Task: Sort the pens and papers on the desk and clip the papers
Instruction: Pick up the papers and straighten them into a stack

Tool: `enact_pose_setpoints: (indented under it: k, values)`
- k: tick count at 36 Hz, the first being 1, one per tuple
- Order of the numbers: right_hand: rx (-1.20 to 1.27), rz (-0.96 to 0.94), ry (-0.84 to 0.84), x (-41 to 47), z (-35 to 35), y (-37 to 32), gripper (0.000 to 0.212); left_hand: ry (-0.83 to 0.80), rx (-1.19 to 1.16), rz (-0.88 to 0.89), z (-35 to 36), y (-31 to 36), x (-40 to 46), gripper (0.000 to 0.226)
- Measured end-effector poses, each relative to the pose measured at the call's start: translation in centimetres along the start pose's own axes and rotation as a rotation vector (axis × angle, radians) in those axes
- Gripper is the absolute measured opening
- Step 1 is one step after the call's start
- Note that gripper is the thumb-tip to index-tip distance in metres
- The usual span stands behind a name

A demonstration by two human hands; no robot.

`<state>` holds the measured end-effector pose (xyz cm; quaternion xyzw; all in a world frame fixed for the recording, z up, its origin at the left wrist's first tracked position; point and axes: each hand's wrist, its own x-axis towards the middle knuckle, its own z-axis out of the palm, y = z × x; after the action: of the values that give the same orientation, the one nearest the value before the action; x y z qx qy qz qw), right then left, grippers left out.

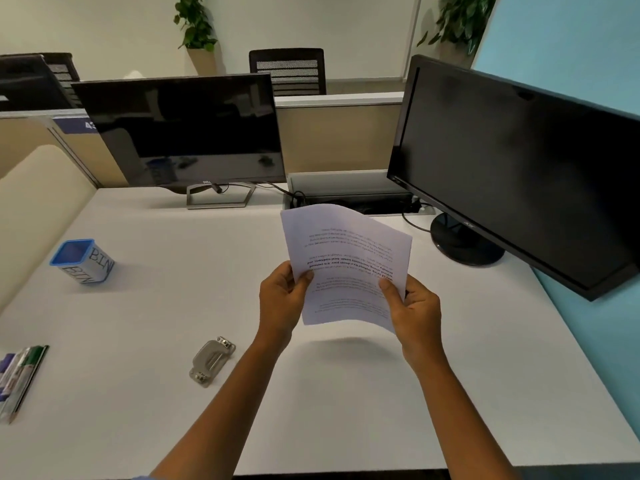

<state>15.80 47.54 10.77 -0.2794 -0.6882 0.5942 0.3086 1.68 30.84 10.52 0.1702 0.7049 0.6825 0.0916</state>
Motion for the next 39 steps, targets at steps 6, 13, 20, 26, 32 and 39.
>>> enact_pose_setpoints:
  k: [6,13,20,26,32,39]
  values:
    - [0.015,0.111,0.023,-0.8,0.8,2.2,0.015,0.013,0.021,-0.053,0.6,-2.2,-1.3,0.032]
    - [-0.050,0.148,0.034,-1.1,0.8,3.8,0.018,0.035,0.139,-0.077,0.8,-4.2,-2.2,0.025]
    - [-0.065,0.132,0.020,-0.7,0.6,4.0,0.020,0.065,0.196,-0.063,0.7,-4.3,-1.5,0.016]
    - [-0.140,-0.007,0.066,0.7,-1.0,3.1,0.061,0.048,0.274,0.050,0.1,-3.6,-1.1,0.016]
    - [-0.336,-0.311,0.071,3.7,-3.3,-1.6,0.097,-0.071,0.423,0.333,-0.3,-0.9,0.2,0.017]
    - [-0.428,-0.430,-0.256,4.1,-4.1,-4.1,0.049,-0.209,0.633,0.675,0.0,1.8,1.2,0.045]
